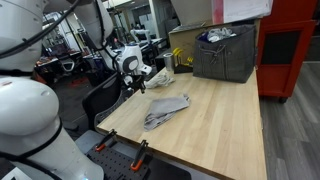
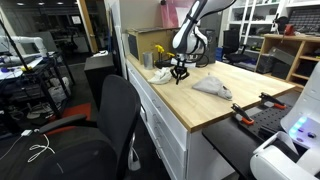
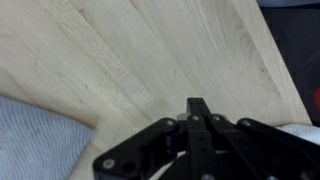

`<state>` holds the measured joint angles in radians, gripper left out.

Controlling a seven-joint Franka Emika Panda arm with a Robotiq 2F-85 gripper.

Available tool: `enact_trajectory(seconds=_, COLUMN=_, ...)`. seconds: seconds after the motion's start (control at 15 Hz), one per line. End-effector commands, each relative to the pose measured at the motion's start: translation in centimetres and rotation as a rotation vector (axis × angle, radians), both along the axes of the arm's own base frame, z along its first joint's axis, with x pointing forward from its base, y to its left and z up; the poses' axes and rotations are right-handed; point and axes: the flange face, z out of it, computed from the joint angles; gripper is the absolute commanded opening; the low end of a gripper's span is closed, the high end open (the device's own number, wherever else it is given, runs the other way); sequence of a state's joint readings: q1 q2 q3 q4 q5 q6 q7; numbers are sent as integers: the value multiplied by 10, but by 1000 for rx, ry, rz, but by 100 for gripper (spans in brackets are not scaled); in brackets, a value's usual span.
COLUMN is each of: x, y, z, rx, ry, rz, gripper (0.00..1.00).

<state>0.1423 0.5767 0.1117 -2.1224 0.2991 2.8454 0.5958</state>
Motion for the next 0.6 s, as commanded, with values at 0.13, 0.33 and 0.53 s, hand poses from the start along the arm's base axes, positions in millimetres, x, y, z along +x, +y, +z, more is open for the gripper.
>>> enact_trajectory(seconds=0.13, x=-7, y=-52, z=21, rx=-121, ry=-36, rz=28, gripper=0)
enact_trajectory(seconds=0.33, x=-19, y=-87, z=31, rx=-230, ry=-45, rz=7, gripper=0)
enact_trajectory(seconds=0.53, x=-37, y=-114, z=30, rx=-319, ry=1, rz=10, gripper=0)
